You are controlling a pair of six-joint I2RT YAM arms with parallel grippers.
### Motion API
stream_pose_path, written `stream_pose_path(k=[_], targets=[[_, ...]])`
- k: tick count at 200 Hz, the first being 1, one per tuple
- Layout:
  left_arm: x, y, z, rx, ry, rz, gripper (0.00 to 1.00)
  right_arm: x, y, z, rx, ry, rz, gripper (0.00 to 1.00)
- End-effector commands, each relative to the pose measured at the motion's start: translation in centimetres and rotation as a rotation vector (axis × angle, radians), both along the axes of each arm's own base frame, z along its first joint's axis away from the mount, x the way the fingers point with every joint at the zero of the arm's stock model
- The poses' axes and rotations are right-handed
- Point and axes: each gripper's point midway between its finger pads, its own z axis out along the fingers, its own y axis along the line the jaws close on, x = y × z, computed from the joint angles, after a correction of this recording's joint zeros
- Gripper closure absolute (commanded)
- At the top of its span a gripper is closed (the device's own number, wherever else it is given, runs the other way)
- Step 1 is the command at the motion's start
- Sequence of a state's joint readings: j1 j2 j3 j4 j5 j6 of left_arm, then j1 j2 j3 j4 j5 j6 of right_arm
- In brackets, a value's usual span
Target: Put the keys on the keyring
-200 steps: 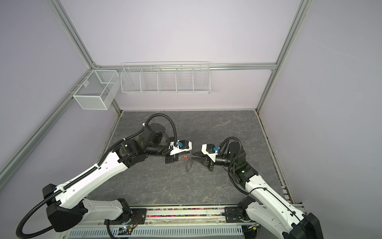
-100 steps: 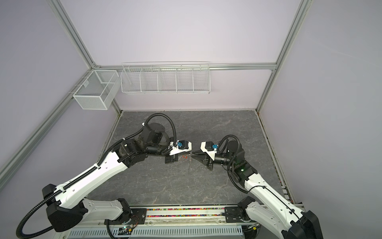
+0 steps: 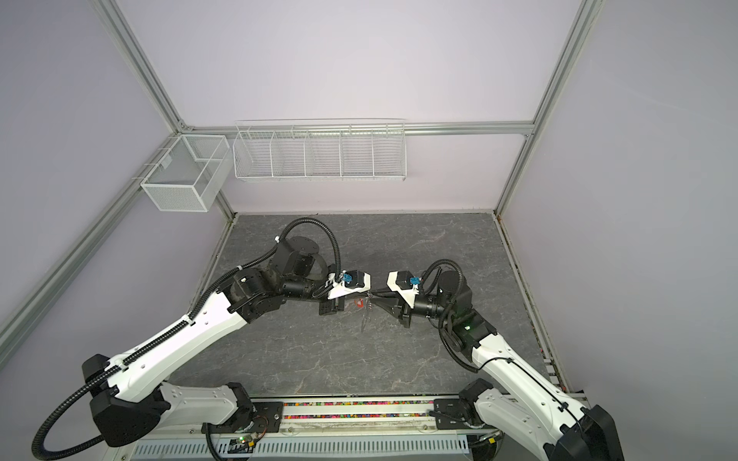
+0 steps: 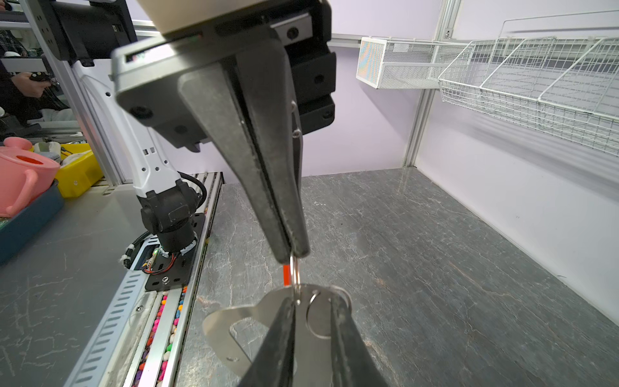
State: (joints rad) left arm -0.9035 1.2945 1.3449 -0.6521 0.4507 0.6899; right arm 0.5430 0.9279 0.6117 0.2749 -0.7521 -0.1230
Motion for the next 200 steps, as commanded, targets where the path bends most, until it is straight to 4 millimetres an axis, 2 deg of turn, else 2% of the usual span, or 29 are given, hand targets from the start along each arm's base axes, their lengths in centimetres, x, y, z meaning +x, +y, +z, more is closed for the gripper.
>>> stream_pose_path(k=[1, 53, 85, 95, 132, 155, 174, 184, 200], targets=[[-0.2, -0.6, 1.4, -0.030, -0.012, -0.032, 1.00, -0.3, 0.1, 2.1, 0.043, -0.045, 0.018, 0.77], [0.1, -0.8, 1.5, -0.035, -0.014, -0.018, 1.00, -0.3, 0.3, 1.7, 0.026, -0.032, 0.025, 0.79], [0.0, -0.9, 1.5, -0.036, -0.010, -0.024, 1.00, -0.3, 0.4, 1.5, 0.020, -0.029, 0.025, 0.86], [0.0, -0.9, 1.3, -0.032, -0.009, -0.024, 1.00, -0.3, 0.4, 1.5, 0.019, -0.033, 0.026, 0.92], [0.2, -0.9, 1.6, -0.048, -0.019, -0.019, 1.00, -0.1, 0.5, 0.5, -0.018, 0.004, 0.028, 0.93], [0.6, -0.8, 1.5, -0.053, -0.031, 0.008, 1.00, 0.2, 0.4, 0.6, -0.002, -0.010, 0.006, 0.93], [1.2, -0.3, 1.5, -0.070, -0.040, 0.058, 0.82, 0.3, 0.2, 0.9, 0.010, -0.034, -0.009, 0.93], [1.5, 0.1, 1.7, -0.092, -0.040, 0.077, 0.78, 0.1, 0.1, 1.2, 0.022, -0.054, -0.010, 0.93], [2.1, 0.9, 2.1, -0.142, -0.028, 0.110, 0.77, 0.1, 0.0, 1.5, 0.038, -0.080, -0.019, 0.93]])
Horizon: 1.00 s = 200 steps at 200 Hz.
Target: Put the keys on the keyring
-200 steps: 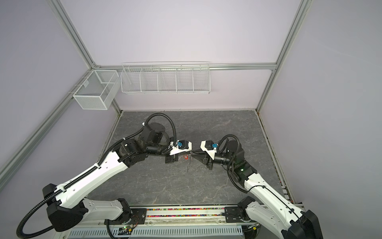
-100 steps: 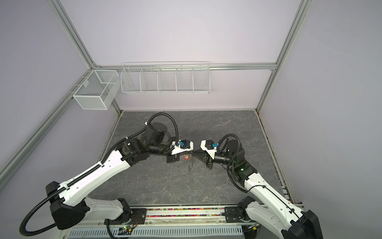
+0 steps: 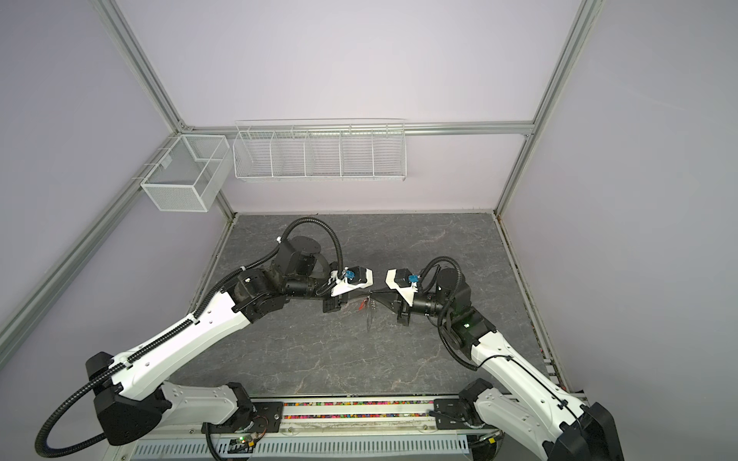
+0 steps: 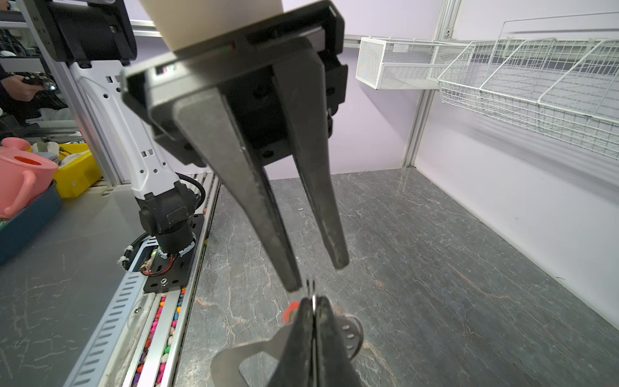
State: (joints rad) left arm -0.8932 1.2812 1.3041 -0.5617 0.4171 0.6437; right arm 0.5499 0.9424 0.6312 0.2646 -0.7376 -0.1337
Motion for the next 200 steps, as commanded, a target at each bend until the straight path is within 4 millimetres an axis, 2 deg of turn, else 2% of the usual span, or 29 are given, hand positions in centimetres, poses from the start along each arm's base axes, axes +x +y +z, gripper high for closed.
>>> stream_pose_path(k=[1, 34, 108, 156, 180, 200], targets=[[0.8, 1.0, 1.8, -0.100, -0.014, 0.049, 0.77, -0.2, -0.3, 1.3, 0.045, -0.074, -0.012, 0.93], [1.1, 1.4, 1.6, -0.167, 0.037, 0.048, 0.80, -0.3, -0.3, 1.9, 0.062, -0.098, -0.005, 0.93], [-0.4, 0.5, -0.2, -0.185, 0.097, -0.053, 0.81, -0.5, -0.3, 2.5, 0.078, -0.116, 0.005, 0.93], [0.0, 0.2, -0.5, -0.184, 0.088, -0.053, 0.82, -0.7, -0.1, 2.5, 0.078, -0.110, 0.028, 0.93], [0.1, -0.1, -0.4, -0.189, 0.083, -0.063, 0.86, -0.7, -0.1, 2.6, 0.081, -0.107, 0.033, 0.93], [0.0, -0.3, -0.5, -0.181, 0.088, -0.078, 1.00, -0.6, -0.1, 2.5, 0.080, -0.108, 0.029, 0.93]])
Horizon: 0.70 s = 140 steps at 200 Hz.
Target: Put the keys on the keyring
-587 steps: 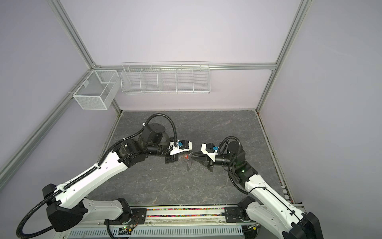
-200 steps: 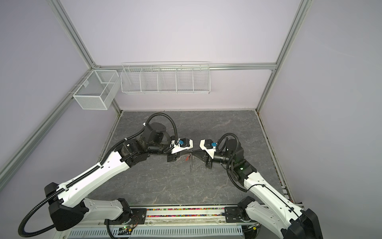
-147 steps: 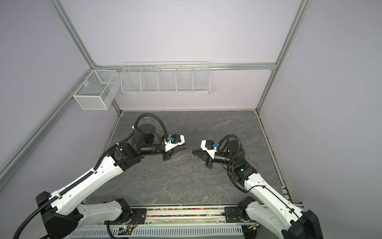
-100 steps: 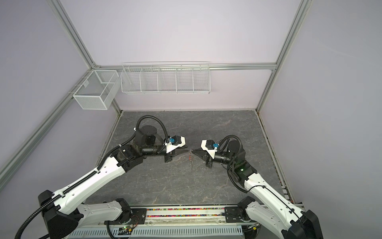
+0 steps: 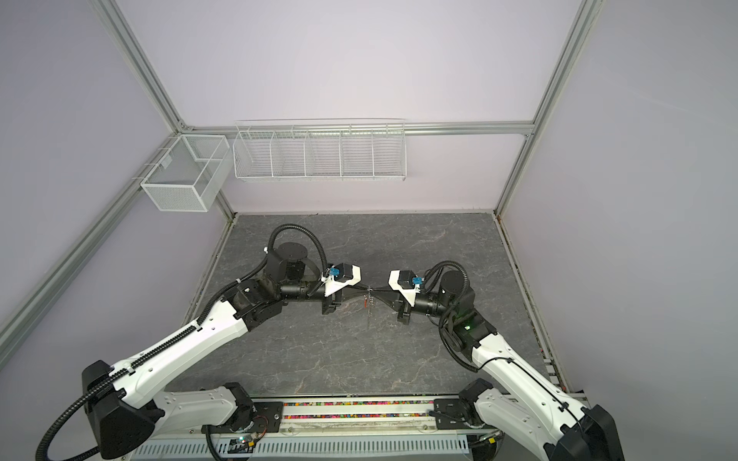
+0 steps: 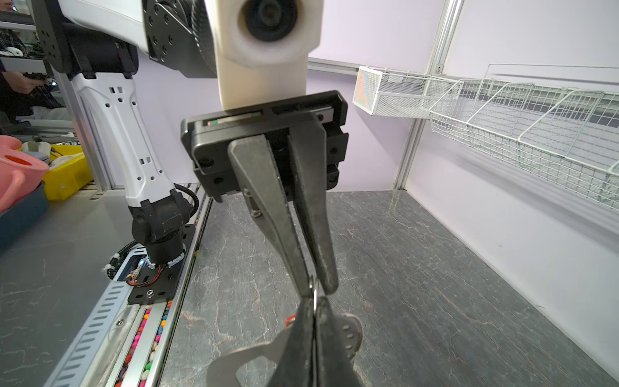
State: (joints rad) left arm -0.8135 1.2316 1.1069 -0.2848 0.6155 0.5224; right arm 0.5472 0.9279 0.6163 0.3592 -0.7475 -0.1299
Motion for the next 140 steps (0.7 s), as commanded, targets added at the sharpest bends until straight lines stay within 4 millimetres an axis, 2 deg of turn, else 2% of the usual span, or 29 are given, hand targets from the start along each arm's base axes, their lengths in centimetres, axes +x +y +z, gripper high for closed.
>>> stream_pose_path(k=[1, 16, 50, 65, 93, 140], targets=[[0.0, -0.4, 0.2, -0.009, -0.008, -0.029, 1.00, -0.3, 0.0, 0.9, 0.028, -0.031, 0.021, 0.93], [-0.1, -0.3, 0.4, -0.006, -0.017, -0.033, 1.00, 0.1, 0.0, 0.5, 0.012, -0.015, -0.001, 0.92], [0.6, 0.4, 0.3, 0.112, -0.015, 0.013, 1.00, 1.5, -1.1, -1.1, -0.084, -0.026, -0.122, 0.68], [0.8, 0.9, -0.1, 0.197, 0.010, 0.027, 1.00, 1.7, -1.5, -1.5, -0.109, -0.031, -0.151, 0.64], [1.0, 1.3, -0.7, 0.329, 0.044, 0.053, 1.00, 1.8, -1.9, -1.2, -0.089, -0.050, -0.184, 0.63], [0.4, 0.6, -1.2, 0.448, 0.041, 0.045, 1.00, 1.5, -1.4, -0.4, -0.050, -0.051, -0.146, 0.68]])
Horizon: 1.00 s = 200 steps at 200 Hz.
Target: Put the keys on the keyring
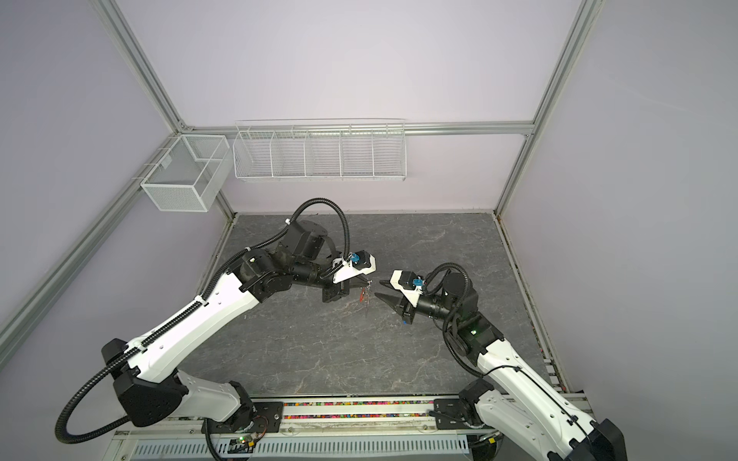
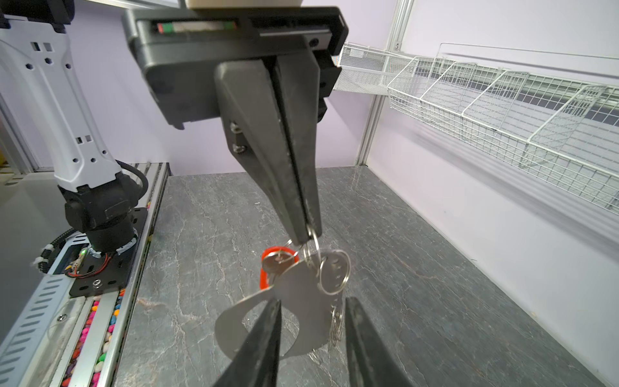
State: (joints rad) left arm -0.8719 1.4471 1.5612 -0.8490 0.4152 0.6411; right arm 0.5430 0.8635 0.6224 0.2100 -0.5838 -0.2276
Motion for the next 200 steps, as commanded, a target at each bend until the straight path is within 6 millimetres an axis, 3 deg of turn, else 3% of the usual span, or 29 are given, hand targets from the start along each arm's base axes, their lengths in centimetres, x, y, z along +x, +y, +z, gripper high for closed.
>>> stream_pose_path(k=[1, 129, 200], targets=[[-0.9, 0.9, -1.4, 0.120, 0.016, -0.010, 1.00, -0.1, 0.2, 0.6, 0.029, -0.018, 0.019, 0.68], [-1.1, -0.2, 0.1, 0.060, 0.003, -0.015, 1.00, -0.7, 1.9, -0.1, 0.038, 0.059, 0.134, 0.79], [-1.4, -0.1, -0.2, 0.061, -0.013, -0.037, 1.00, -0.4, 1.6, 0.2, 0.043, 0.043, 0.101, 0.89]])
